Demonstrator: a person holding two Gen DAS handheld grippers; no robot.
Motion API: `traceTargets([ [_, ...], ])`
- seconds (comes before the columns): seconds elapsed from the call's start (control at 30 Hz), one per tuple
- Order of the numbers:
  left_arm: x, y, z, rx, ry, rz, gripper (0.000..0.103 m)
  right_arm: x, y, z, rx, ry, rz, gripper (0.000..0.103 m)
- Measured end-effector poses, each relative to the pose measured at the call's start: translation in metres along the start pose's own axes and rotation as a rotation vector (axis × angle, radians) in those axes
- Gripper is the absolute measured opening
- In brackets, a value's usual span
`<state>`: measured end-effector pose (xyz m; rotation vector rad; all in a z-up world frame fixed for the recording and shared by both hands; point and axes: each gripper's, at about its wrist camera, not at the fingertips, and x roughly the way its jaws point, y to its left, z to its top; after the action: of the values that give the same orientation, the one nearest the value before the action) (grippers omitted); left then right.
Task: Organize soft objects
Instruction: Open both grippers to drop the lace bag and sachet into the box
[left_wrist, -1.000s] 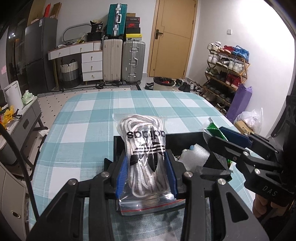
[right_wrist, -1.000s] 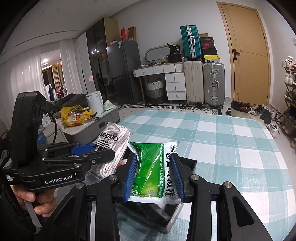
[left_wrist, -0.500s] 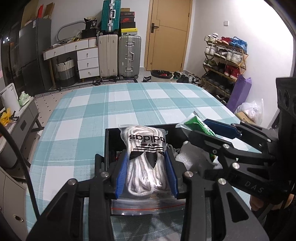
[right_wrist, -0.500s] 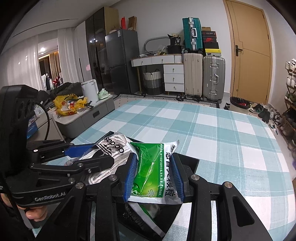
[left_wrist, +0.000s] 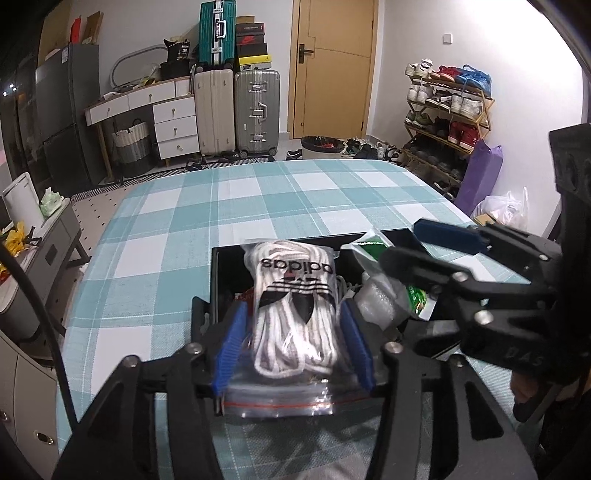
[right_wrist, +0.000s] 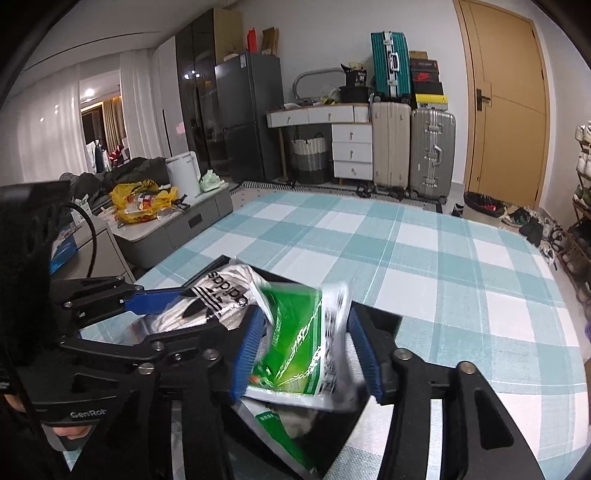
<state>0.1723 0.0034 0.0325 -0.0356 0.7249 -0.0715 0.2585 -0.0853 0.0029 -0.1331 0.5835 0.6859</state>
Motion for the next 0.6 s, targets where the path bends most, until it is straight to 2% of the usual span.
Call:
traceTargets([
  [0.03,-0.002,0.000,-0.001,0.002,-0.003,-0.001,0.061,-0.004,-0.001,0.000,0.001,-0.007,-0.006,0.055],
  [0.1,-0.006,-0.001,-0.003,0.010,-0.007,-0.001,0.062,-0.013,-0.003,-0.001,0.007,-0.024,-0.010,0.068],
  [0.13,-0.008,-0.002,-0.004,0.014,-0.008,0.001,0.069,-0.018,-0.004,-0.001,0.013,-0.031,-0.011,0.072],
  [0.23,-0.019,-0.003,-0.008,0.016,-0.028,0.019,0.089,-0.031,-0.007,-0.004,0.034,-0.058,-0.015,0.092],
  [0.3,-0.027,-0.003,-0.011,0.016,-0.051,0.026,0.094,-0.042,-0.009,-0.007,0.050,-0.083,-0.021,0.098],
  [0.47,-0.047,-0.001,-0.020,0.009,-0.113,0.076,0.103,-0.067,-0.005,-0.017,0.056,-0.123,-0.008,0.102],
  [0.6,-0.065,0.002,-0.027,-0.009,-0.178,0.099,0.103,-0.084,0.004,-0.025,0.042,-0.147,0.005,0.102],
])
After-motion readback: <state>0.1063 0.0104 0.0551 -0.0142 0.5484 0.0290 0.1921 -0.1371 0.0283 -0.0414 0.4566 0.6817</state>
